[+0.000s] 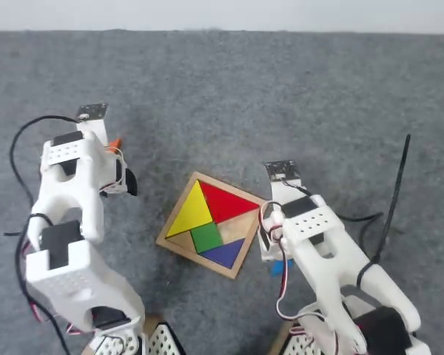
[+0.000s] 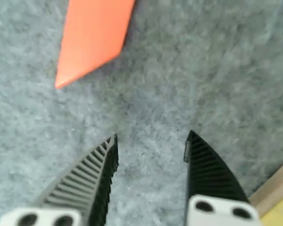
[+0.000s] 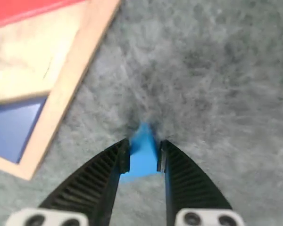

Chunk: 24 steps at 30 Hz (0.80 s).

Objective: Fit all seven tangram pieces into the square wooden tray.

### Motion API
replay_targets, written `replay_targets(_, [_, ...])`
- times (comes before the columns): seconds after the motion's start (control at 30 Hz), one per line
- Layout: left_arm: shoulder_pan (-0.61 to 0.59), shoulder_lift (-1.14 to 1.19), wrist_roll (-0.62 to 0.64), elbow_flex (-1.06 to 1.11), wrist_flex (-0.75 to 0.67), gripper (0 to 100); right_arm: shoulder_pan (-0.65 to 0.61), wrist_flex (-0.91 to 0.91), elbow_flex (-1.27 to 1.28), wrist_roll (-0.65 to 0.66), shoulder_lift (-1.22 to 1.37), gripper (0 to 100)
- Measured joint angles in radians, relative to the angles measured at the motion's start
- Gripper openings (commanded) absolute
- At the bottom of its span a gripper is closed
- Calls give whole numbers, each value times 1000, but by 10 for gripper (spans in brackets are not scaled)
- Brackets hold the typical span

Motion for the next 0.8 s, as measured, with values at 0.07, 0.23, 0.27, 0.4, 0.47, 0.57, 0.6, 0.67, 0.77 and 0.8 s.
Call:
replay_targets(0.07, [0, 0, 0, 0, 0, 222, 0, -35, 20, -15, 0, 106])
replay_targets(0.23, [0, 0, 0, 0, 0, 222, 2, -106, 77, -21, -11, 106])
replay_targets(0.27, [0, 0, 0, 0, 0, 222, 3, -110, 81, -21, -15, 102])
replay_targets(0.4, [0, 0, 0, 0, 0, 222, 0, -110, 84, 77, -18, 101])
replay_targets(0.47, [0, 0, 0, 0, 0, 222, 0, -110, 87, 181, -18, 101])
replay_targets(0.57, [0, 0, 0, 0, 0, 222, 0, -110, 94, 367, -23, 101])
replay_targets(0.6, [0, 0, 0, 0, 0, 222, 0, -110, 94, 430, -26, 101])
replay_targets(0.67, [0, 0, 0, 0, 0, 222, 0, -110, 95, 543, -28, 101])
replay_targets(0.77, [0, 0, 0, 0, 0, 222, 0, -110, 95, 723, -28, 101])
replay_targets(0.8, [0, 0, 0, 0, 0, 222, 0, -110, 95, 786, -28, 101])
